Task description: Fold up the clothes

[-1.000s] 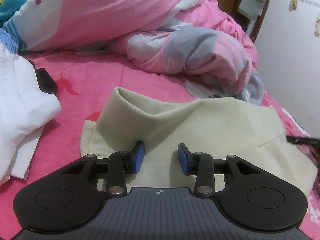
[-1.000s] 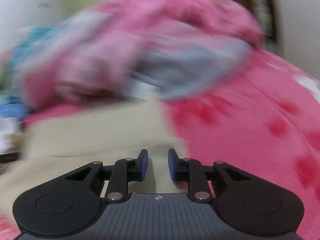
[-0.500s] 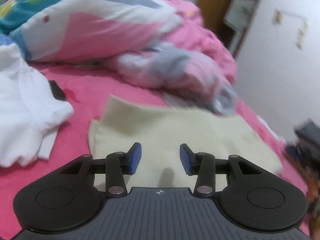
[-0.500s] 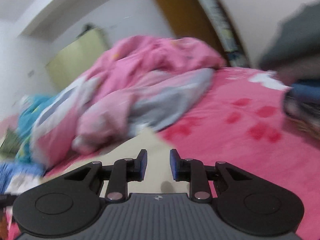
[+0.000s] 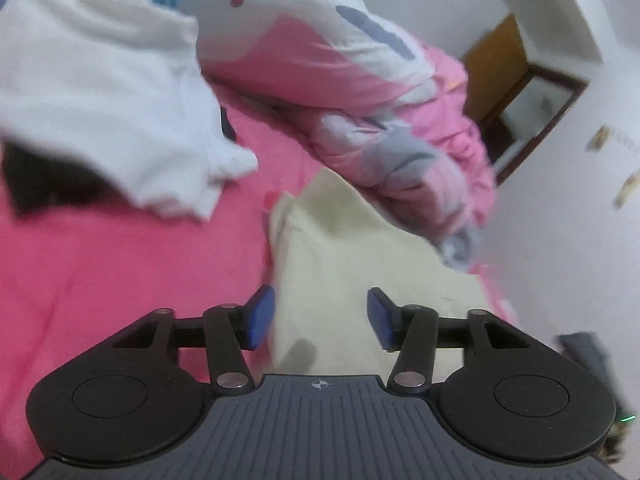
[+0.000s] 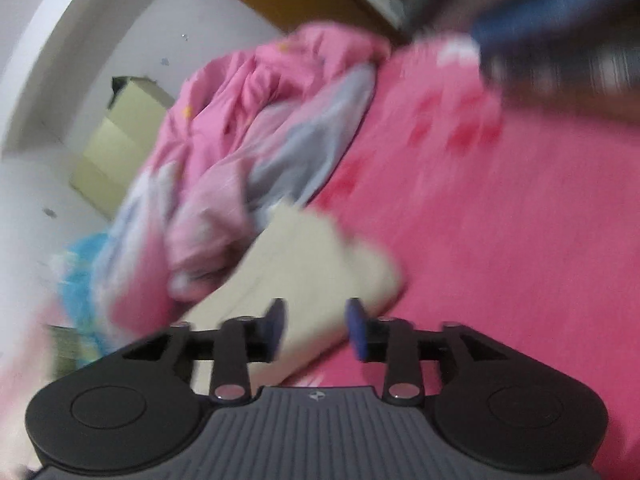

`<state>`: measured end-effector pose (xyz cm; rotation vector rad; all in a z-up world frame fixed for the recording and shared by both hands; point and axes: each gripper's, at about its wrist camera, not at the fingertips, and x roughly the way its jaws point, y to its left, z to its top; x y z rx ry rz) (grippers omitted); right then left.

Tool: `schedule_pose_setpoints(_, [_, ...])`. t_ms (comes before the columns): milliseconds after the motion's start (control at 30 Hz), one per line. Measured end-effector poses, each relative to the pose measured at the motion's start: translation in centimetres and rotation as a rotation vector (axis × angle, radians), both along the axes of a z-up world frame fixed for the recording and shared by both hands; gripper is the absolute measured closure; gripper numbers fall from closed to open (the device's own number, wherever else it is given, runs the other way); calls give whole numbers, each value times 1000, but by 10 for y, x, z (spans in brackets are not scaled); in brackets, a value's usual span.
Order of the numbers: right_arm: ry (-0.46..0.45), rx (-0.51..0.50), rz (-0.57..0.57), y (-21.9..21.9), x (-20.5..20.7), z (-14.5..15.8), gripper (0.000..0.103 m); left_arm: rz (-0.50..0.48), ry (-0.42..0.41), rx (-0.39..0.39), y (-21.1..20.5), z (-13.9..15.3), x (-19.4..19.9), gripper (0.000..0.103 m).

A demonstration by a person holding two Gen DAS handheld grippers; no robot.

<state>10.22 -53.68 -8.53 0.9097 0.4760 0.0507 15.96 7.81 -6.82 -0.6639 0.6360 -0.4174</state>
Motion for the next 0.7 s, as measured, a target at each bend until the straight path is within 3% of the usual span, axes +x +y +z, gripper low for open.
schedule_pose_setpoints(67, [37,100,32,7,1,-8,44,-69,63,-112,-3,-14,-5,30])
schedule_pose_setpoints(133, [84,182,49,14,10,-17,42,-109,130,-199,-12,-31,0,30])
schedule_pose_setpoints(233, [147,264,51,25,26,-27,41,-46,165,-219,-26,-47,16,30])
schedule_pose_setpoints(333, [165,297,-22,25,49,-28,39,21,148,-305,-27,-51,30,24])
schedule_pose_setpoints(467, [194,345,-151,21,76,-34,38,83,156,-397,-25,-56,43,25])
schedule_pose_setpoints(533, [204,338,-189,25,88,-36,37,118,160,-390,-29,-57,46,31])
schedule_pose_setpoints(600, [206,281,-207,31,96,-35,40,163,171,-367,-31,-56,49,52])
schedule_pose_setpoints(633, [206,252,-216,34,100,-35,52,186,177,-356,-31,-56,51,64])
schedule_pose_setpoints(667, [210,229,-227,37,100,-35,66,208,183,-344,-32,-55,53,70])
schedule_pose_setpoints(700, [210,219,-232,38,99,-35,69,221,192,-353,-30,-54,50,72])
